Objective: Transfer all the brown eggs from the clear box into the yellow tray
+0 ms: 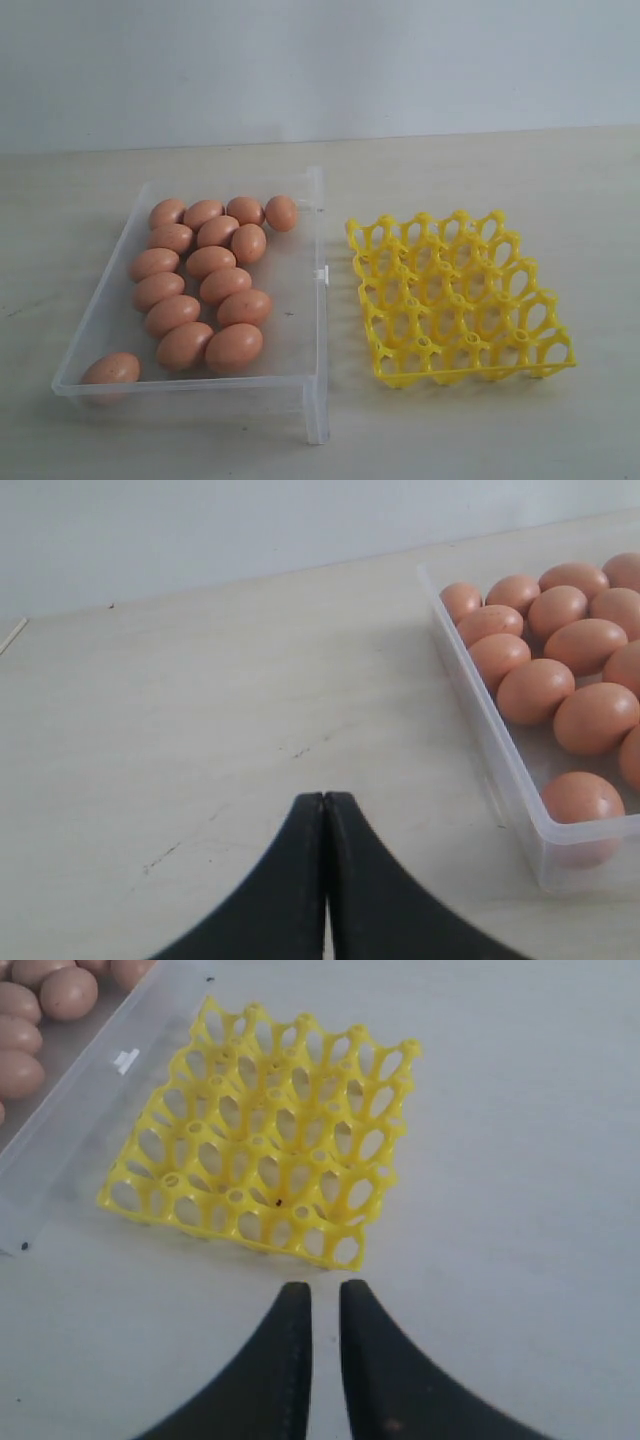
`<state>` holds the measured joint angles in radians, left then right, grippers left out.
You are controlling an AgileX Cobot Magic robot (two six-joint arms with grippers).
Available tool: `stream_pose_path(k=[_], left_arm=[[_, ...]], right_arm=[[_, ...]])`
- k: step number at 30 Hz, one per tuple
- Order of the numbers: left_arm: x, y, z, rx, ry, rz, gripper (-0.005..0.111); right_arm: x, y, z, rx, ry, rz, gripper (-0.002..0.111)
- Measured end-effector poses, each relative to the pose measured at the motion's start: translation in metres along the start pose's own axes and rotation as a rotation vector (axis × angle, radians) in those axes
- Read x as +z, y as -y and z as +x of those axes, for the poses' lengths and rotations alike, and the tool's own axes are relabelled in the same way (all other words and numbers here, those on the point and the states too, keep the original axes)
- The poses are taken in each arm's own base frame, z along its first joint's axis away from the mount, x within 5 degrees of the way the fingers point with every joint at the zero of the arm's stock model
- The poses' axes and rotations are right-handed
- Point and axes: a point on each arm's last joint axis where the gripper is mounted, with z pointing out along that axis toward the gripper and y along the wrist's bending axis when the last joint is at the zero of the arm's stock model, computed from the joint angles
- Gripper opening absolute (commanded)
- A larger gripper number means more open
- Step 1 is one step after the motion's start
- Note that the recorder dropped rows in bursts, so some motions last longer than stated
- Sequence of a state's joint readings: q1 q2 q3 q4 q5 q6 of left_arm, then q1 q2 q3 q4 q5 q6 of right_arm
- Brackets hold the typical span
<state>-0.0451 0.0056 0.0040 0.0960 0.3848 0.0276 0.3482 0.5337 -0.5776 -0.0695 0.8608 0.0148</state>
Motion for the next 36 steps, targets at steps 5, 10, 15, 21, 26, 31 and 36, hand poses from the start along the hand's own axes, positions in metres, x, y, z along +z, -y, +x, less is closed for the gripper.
stream_pose_path(k=[5, 10, 15, 21, 26, 31, 36], left_arm=[[0.000, 0.000, 0.000, 0.000, 0.000, 0.000, 0.000], [0.000, 0.000, 0.000, 0.000, 0.000, 0.000, 0.000], [0.000, 0.000, 0.000, 0.000, 0.000, 0.000, 0.000], [0.000, 0.000, 0.000, 0.000, 0.000, 0.000, 0.000], [0.000, 0.000, 0.000, 0.000, 0.000, 0.000, 0.000], [0.000, 0.000, 0.000, 0.000, 0.000, 0.000, 0.000], [0.000, 0.000, 0.000, 0.000, 0.000, 0.000, 0.000]], right_arm=[[0.005, 0.000, -0.001, 0.003, -0.047, 0.001, 0.052], [0.013, 0.000, -0.013, -0.025, -0.081, -0.001, 0.045], [0.018, -0.001, -0.023, -0.029, -0.019, -0.007, 0.025], [0.031, -0.003, -0.025, -0.005, -0.075, -0.026, 0.031], [0.056, -0.006, -0.032, 0.001, -0.229, -0.042, 0.037], [0.083, -0.010, -0.056, 0.005, -0.374, -0.066, 0.037], [0.113, -0.013, -0.075, -0.015, -0.518, -0.097, 0.037]])
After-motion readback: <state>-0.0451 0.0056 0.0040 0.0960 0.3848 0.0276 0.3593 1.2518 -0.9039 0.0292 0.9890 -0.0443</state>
